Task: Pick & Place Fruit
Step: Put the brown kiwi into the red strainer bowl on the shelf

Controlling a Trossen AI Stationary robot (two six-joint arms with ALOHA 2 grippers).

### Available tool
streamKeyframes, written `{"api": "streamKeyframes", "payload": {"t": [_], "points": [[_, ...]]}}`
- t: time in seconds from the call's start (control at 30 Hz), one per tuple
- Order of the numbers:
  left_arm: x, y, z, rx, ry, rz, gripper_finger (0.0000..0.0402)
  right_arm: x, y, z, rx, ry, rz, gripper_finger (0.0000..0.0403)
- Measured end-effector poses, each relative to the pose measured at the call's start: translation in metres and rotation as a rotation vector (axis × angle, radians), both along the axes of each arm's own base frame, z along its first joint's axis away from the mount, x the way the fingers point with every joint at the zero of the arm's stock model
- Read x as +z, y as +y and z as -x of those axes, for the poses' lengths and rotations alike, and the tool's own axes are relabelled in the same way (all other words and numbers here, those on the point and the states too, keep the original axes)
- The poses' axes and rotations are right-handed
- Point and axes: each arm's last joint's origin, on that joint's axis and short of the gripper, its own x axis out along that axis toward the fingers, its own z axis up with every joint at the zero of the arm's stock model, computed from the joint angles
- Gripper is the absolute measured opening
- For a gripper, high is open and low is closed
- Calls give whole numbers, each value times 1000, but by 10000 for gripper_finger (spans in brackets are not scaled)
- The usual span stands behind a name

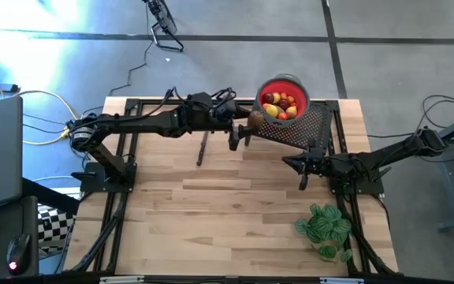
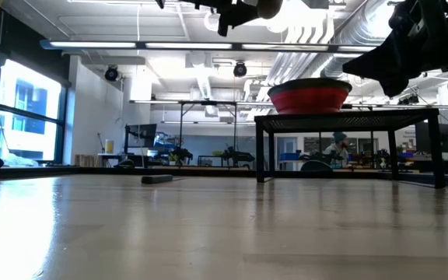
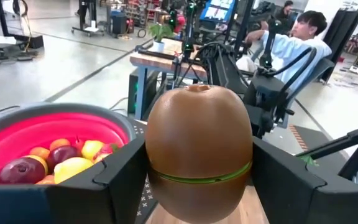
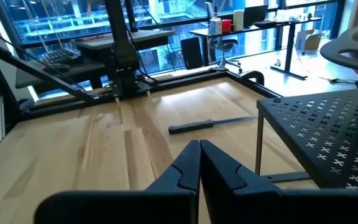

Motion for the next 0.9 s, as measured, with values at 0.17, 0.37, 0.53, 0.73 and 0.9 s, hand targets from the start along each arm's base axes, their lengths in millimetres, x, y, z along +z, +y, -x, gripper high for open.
{"api": "streamKeyframes", "payload": {"t": [0.17, 0.37, 0.53, 0.73, 0.9], "points": [[0, 8, 2, 29, -3, 30, 246, 1, 0, 0, 3, 5, 38, 2], [1, 29, 7, 95, -23, 62, 246, 3, 0, 0, 7, -3, 78, 2], [4, 44, 12, 135, -57, 55, 246, 3, 0, 0, 8, 1, 93, 2], [6, 54, 12, 157, -93, 64, 246, 3, 0, 0, 7, -5, 91, 2], [11, 62, -10, 114, -80, 57, 246, 4, 0, 0, 7, -19, 88, 2]]}}
